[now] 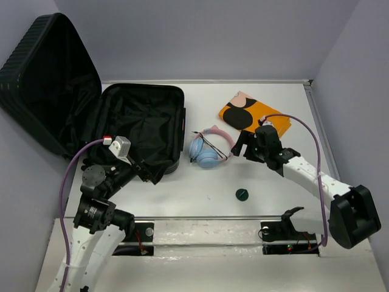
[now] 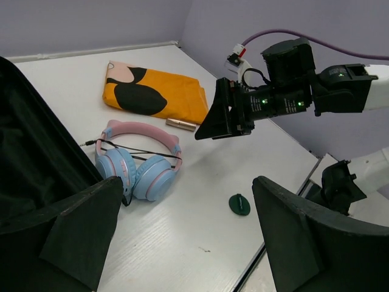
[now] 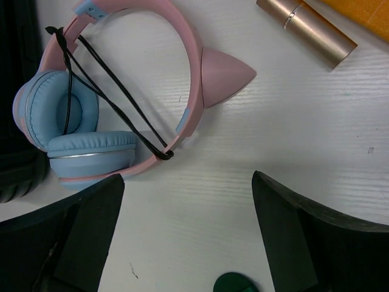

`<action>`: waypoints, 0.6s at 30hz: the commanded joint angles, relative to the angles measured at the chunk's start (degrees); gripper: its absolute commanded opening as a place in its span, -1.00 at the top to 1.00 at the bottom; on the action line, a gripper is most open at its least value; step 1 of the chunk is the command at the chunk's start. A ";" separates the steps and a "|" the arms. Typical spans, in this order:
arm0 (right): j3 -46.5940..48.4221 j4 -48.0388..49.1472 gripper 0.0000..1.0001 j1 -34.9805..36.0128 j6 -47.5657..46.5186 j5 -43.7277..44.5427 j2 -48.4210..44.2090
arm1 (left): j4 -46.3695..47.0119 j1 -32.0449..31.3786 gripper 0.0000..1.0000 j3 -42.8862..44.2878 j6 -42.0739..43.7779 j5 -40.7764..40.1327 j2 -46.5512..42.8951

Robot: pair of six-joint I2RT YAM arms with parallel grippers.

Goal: Pack the luggage

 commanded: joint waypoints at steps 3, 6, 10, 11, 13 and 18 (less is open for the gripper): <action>4.51 3.20 -0.82 0.26 -0.48 1.54 3.29 | 1.95 0.20 -0.98 0.25 -0.03 1.19 -1.69; 5.21 3.46 -0.82 0.26 -0.31 2.68 4.88 | 1.95 0.20 -0.98 0.25 -0.03 1.36 -1.51; 7.05 3.55 -0.81 0.26 -0.48 3.74 8.65 | 1.95 0.20 -0.98 0.17 -0.20 1.28 -1.77; 7.58 3.55 -0.78 0.26 -0.22 3.91 10.49 | 2.04 0.20 -0.98 0.17 -0.12 1.28 -2.03; 8.98 3.55 -0.75 0.26 0.04 4.18 12.43 | 2.04 0.20 -0.98 0.08 -0.11 1.19 -2.39; 11.45 3.90 -0.68 0.26 0.75 5.32 18.84 | 2.04 0.20 -0.98 0.08 -0.20 1.01 -2.56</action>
